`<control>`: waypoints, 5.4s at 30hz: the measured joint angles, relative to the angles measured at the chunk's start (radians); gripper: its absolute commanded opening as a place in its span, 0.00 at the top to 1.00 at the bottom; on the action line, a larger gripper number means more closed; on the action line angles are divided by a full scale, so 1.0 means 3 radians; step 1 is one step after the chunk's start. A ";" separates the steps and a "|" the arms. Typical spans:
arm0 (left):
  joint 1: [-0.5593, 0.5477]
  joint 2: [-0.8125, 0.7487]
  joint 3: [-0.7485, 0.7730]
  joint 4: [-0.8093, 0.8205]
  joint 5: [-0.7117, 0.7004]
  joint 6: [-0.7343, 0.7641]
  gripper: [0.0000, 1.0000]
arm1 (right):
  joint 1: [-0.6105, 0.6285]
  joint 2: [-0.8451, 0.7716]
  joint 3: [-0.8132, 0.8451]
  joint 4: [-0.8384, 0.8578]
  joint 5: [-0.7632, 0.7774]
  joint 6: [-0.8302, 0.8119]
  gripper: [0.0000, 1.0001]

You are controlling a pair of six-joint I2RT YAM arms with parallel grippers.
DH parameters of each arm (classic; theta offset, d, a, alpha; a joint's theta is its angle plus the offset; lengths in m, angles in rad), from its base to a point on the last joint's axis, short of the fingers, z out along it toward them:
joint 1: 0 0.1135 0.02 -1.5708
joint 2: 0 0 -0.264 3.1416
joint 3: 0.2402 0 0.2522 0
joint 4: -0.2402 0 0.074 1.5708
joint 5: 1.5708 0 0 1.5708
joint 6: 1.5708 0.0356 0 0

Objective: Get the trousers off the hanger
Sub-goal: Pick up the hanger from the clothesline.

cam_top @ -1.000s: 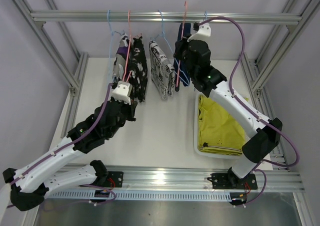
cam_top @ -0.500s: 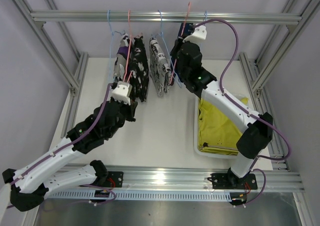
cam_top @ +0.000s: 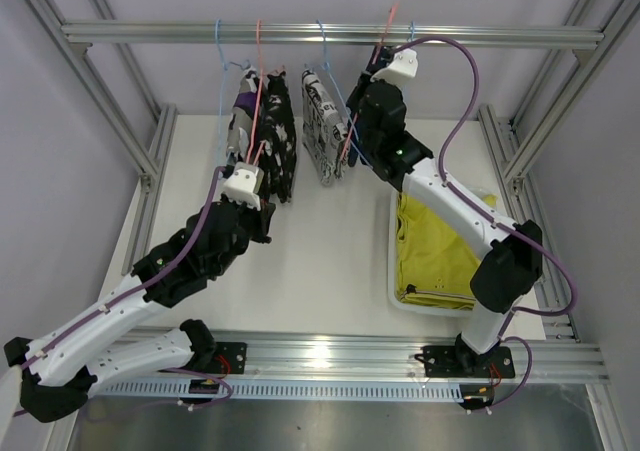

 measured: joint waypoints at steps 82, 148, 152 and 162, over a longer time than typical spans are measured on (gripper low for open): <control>0.0000 0.0142 0.0001 -0.0098 0.0080 -0.0052 0.95 | -0.1859 -0.1288 -0.0834 -0.1005 -0.2001 0.0579 1.00; 0.0195 0.3871 0.3666 0.0739 0.1717 -0.0913 0.84 | -0.1246 -0.1840 -0.1774 -0.0601 -0.1417 0.0623 1.00; 0.0215 0.3877 0.3666 0.0721 0.1792 -0.1062 0.96 | -0.1245 -0.1839 -0.1785 -0.0612 -0.1423 0.0603 1.00; 0.0248 0.3760 0.3339 0.0946 0.1803 -0.1160 0.99 | -0.1195 -0.1648 -0.1740 -0.0599 -0.1424 0.0641 1.00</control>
